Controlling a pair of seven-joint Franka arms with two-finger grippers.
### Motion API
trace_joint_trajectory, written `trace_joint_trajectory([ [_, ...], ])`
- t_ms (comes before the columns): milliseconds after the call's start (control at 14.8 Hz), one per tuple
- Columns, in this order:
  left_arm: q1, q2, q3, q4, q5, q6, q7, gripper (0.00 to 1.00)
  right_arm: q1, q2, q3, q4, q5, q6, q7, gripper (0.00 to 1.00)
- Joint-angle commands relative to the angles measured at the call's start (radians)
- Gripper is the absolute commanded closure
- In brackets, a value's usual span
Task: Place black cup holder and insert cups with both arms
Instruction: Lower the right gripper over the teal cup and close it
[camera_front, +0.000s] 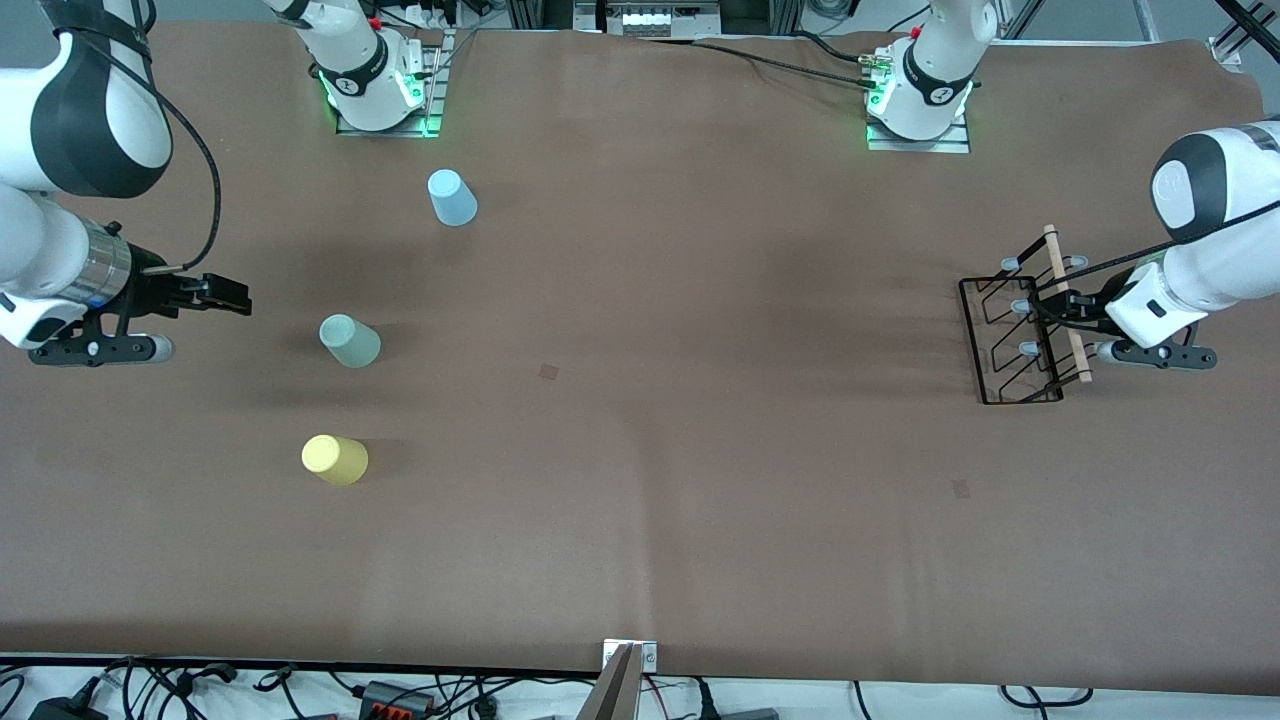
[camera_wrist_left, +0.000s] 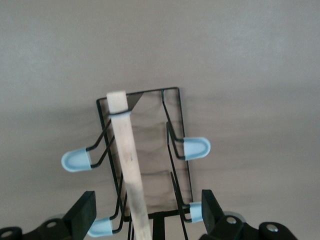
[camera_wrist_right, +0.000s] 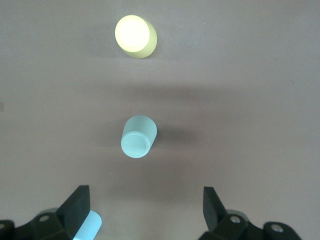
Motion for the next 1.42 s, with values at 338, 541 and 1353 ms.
trace_joint_trajectory([
  [338,0.022,-0.058,-0.004,-0.059,-0.003,-0.026,0.036,0.48,0.041,0.021,-0.001,-0.039,-0.001,-0.047,0.015,0.0],
  [541,0.022,-0.058,-0.004,-0.059,-0.003,-0.045,0.037,0.58,0.056,0.055,-0.001,-0.037,-0.019,0.013,0.018,0.0],
  [1353,0.057,-0.071,-0.004,-0.064,-0.003,-0.088,0.08,0.74,0.086,0.029,0.0,-0.304,-0.012,0.346,0.084,0.0],
])
